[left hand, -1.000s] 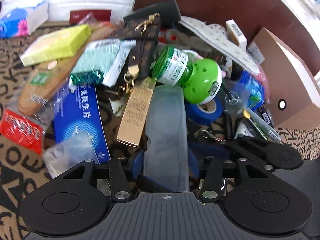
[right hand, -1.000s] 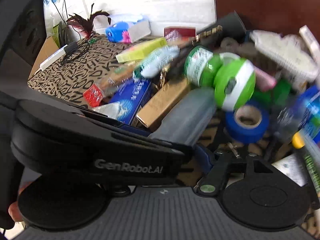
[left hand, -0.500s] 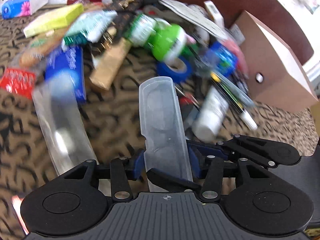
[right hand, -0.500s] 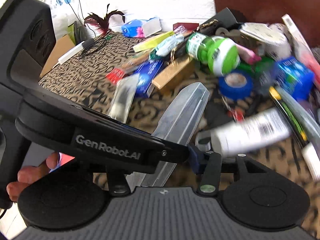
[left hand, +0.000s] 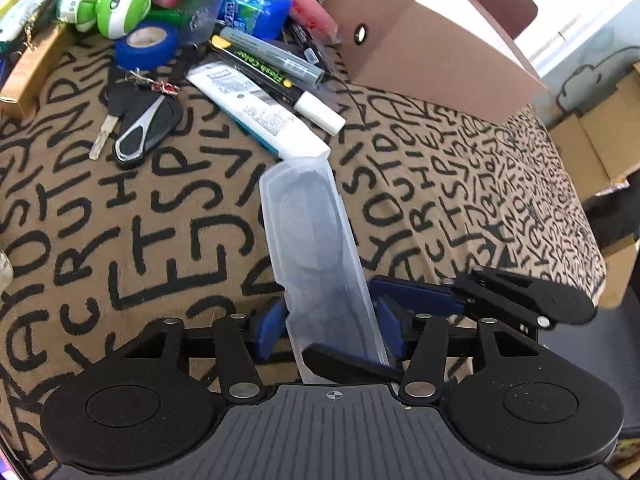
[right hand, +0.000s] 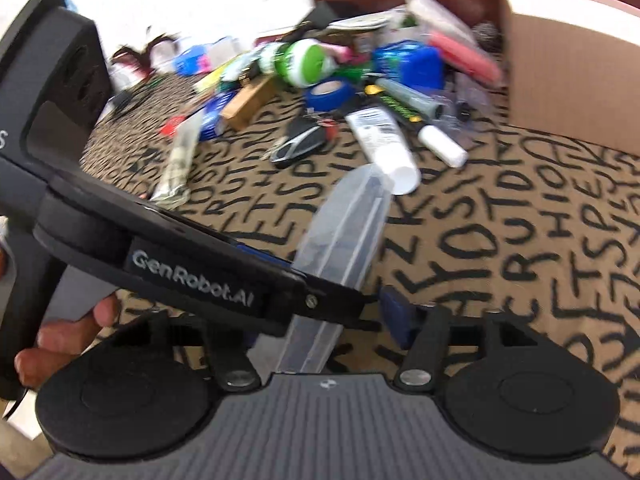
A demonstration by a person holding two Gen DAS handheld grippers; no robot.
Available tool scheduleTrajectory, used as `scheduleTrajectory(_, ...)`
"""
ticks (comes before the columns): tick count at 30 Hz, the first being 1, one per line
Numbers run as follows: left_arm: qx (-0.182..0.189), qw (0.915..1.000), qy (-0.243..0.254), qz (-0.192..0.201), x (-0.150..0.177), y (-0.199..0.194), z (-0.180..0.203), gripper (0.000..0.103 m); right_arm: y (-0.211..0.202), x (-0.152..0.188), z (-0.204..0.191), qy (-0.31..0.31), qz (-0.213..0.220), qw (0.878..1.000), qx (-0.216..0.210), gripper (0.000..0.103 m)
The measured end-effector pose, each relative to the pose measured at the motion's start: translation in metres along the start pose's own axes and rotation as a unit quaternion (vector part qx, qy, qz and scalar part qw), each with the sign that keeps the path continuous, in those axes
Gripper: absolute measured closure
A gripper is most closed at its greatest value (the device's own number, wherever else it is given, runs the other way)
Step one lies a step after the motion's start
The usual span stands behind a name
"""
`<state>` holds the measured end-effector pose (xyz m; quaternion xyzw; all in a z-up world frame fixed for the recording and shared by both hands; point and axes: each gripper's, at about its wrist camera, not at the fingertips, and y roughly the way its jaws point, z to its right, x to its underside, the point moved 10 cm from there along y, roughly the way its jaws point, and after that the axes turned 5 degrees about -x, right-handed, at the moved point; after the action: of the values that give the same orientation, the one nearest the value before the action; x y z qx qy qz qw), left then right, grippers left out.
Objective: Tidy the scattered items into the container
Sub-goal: 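Carry the glasses case with the left gripper over the brown box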
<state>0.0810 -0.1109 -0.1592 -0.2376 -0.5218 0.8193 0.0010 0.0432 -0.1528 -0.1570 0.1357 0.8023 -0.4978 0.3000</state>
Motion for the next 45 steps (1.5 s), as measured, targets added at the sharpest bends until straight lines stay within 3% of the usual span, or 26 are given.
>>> scheduleTrajectory(3, -0.004, 1.0000, -0.008, -0.001, -0.003, 0.003, -0.001, 0.035, 0.005, 0.002, -0.001, 0.008, 0.001, 1.000, -0.009, 0.033)
scheduleTrajectory(6, -0.004, 1.0000, -0.004, -0.003, -0.002, -0.002, -0.004, 0.040, 0.007, 0.002, -0.003, 0.015, 0.006, 1.000, -0.023, 0.046)
scheduleTrajectory(12, -0.008, 1.0000, 0.002, 0.003, -0.005, 0.000, -0.003, 0.036, 0.008, 0.003, -0.001, 0.022, 0.010, 0.999, -0.026, 0.046)
scheduleTrajectory(15, -0.013, 0.9998, 0.012, 0.004, -0.008, 0.004, -0.001, 0.040, 0.008, 0.003, 0.001, 0.027, 0.014, 0.999, -0.027, 0.046)
scheduleTrajectory(16, -0.016, 0.9998, 0.012, 0.005, -0.010, 0.004, -0.001, 0.050, 0.008, 0.002, 0.001, 0.027, 0.016, 0.999, -0.026, 0.047)
scheduleTrajectory(22, -0.014, 0.9993, 0.022, 0.026, -0.028, -0.008, 0.015, 0.051, -0.011, -0.011, 0.005, -0.001, 0.051, 0.999, -0.002, 0.051)
scheduleTrajectory(30, 0.013, 0.9917, 0.072, 0.106, -0.110, -0.048, 0.077, 0.051, -0.070, -0.078, 0.034, -0.052, 0.149, 0.986, 0.060, 0.057)
scheduleTrajectory(31, 0.017, 0.9898, 0.081, 0.117, -0.123, -0.052, 0.086, 0.052, -0.079, -0.090, 0.039, -0.059, 0.162, 0.982, 0.071, 0.065)
scheduleTrajectory(35, 0.028, 0.9818, 0.109, 0.152, -0.179, -0.060, 0.123, 0.051, -0.102, -0.135, 0.066, -0.079, 0.199, 0.970, 0.112, 0.064)
scheduleTrajectory(40, 0.025, 0.9780, 0.122, 0.167, -0.241, -0.036, 0.152, 0.052, -0.105, -0.183, 0.115, -0.049, 0.210, 0.967, 0.135, 0.064)
scheduleTrajectory(45, 0.024, 0.9832, 0.112, 0.142, -0.286, 0.011, 0.153, 0.052, -0.084, -0.212, 0.165, -0.004, 0.179, 0.975, 0.131, 0.064)
